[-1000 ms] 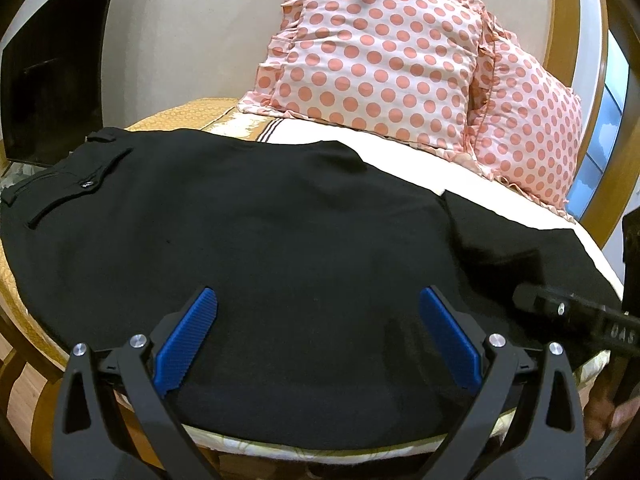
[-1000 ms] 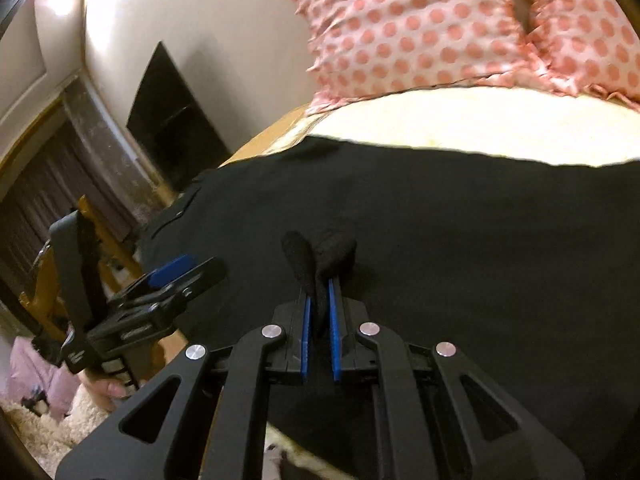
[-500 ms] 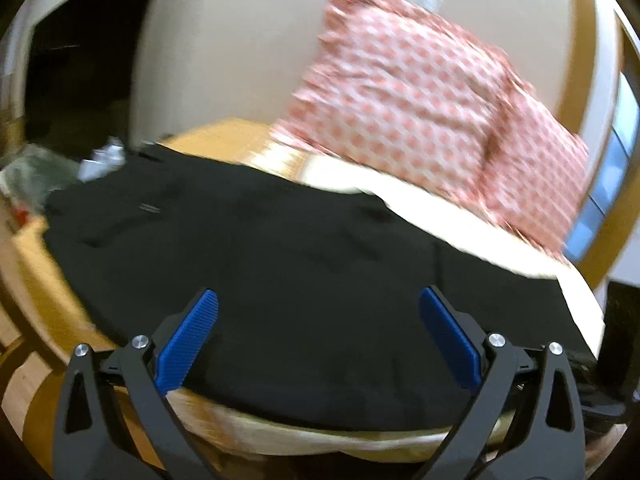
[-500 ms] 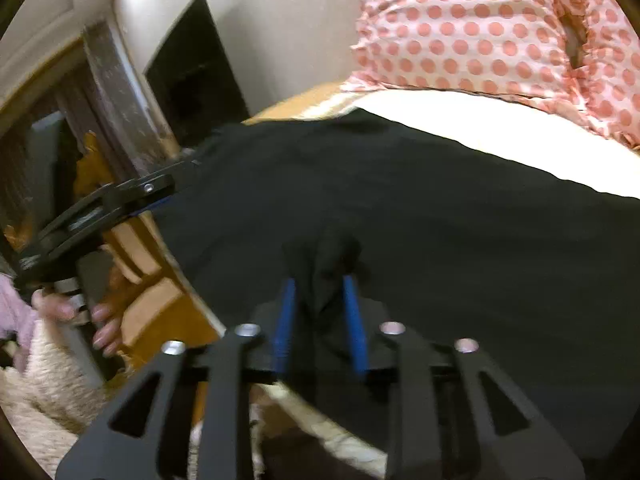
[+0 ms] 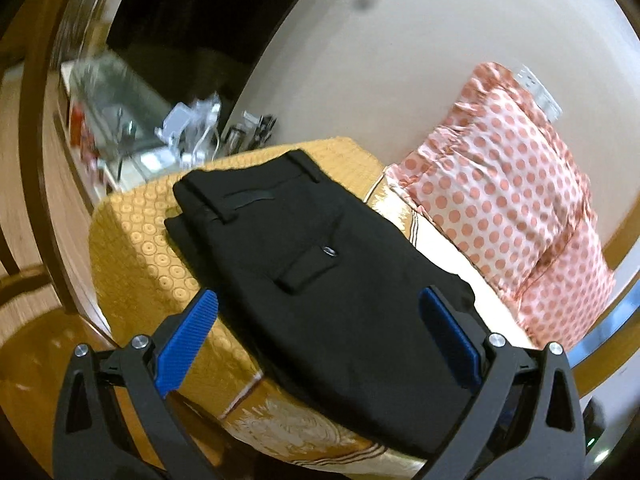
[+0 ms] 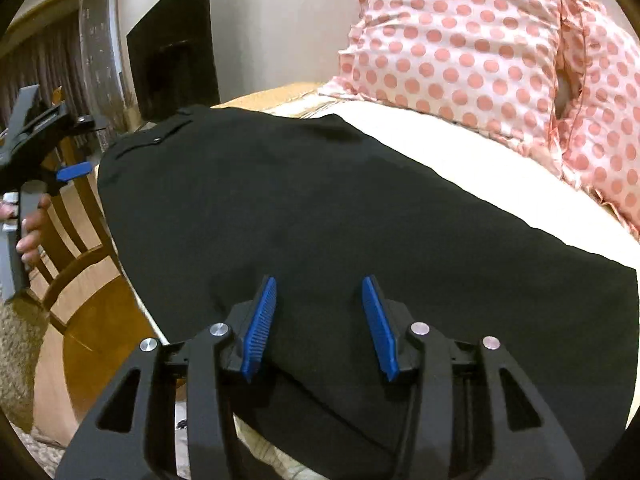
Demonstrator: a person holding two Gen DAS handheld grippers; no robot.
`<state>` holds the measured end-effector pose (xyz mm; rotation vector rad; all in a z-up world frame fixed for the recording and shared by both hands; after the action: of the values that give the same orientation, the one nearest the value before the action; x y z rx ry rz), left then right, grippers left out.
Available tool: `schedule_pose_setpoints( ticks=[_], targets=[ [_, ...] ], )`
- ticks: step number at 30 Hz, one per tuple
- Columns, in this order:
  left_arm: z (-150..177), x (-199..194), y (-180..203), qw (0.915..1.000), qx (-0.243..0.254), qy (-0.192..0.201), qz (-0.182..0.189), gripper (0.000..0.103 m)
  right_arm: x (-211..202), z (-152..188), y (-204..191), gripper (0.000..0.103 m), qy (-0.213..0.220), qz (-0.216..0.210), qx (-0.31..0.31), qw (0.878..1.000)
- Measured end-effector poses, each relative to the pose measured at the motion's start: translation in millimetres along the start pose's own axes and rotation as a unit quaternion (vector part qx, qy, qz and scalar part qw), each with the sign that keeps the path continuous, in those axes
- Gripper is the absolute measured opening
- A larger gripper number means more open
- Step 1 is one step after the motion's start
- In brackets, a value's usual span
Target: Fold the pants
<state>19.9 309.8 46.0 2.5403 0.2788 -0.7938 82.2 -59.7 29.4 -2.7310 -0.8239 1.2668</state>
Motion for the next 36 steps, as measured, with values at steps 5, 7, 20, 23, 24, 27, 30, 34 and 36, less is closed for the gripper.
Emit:
schedule_pose_setpoints(
  ticks=[5,7,20,23,24,27,30,34,36],
  targets=[
    [-7.7,19.1,-14.1,0.9987,-0.043,-0.024,0.013,0.099,-0.9,0.1,13.3,0.052,-0.009,-0.026,0.037,0.999],
    [-7.6,22.1,-20.9,0.9978,-0.061,-0.027,-0.003,0.099,-2.0,1.7,9.7,0.052,-0.005,-0.018,0.027,0.999],
    [-15.6,33.9,-30.7,0.9954,-0.089,-0.033,0.007,0.093,-3.1,-1.6,9.6,0.054,0.0,-0.026,0.029,0.999],
    [-13.4,31.2,-33.4,0.993,-0.112,-0.023,0.028,0.07,-3.5,-1.3,9.3,0.054,0.001,-0.027,0.028,0.999],
    [-12.0,28.2,-35.2,0.9921,-0.12,-0.014,0.036,0.068,-3.6,-1.1,9.4,0.054,0.002,-0.028,0.027,0.999],
    [-8.7,28.7,-46.4,0.9892,-0.141,-0.014,0.035,0.061,-3.2,-1.1,9.2,0.054,0.003,-0.03,0.026,0.999],
    [-8.4,31.3,-54.0,0.9848,-0.167,-0.012,0.048,0.059,-3.4,-1.2,9.5,0.054,0.004,-0.031,0.026,0.999],
    [-12.6,36.3,-53.0,0.9865,-0.16,-0.015,0.032,0.05,-4.7,-1.3,10.8,0.06,0.007,-0.038,0.037,0.999],
    [-12.9,42.0,-50.1,0.9901,-0.138,-0.027,-0.003,0.019,-10.0,-0.5,14.2,0.064,0.013,-0.05,0.049,0.997]
  ],
)
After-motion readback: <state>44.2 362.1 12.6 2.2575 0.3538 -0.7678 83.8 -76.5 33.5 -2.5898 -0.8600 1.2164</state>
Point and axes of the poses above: each gripper's, at about its wrist camera, not at the fingertips, and x roughly the way its jaws point, y to its right, z to its underside, the point moved 2 cm from there along x, roughly the way its jaws point, and after that the axes turned 14 degrees about x, right-handed, at the moved point
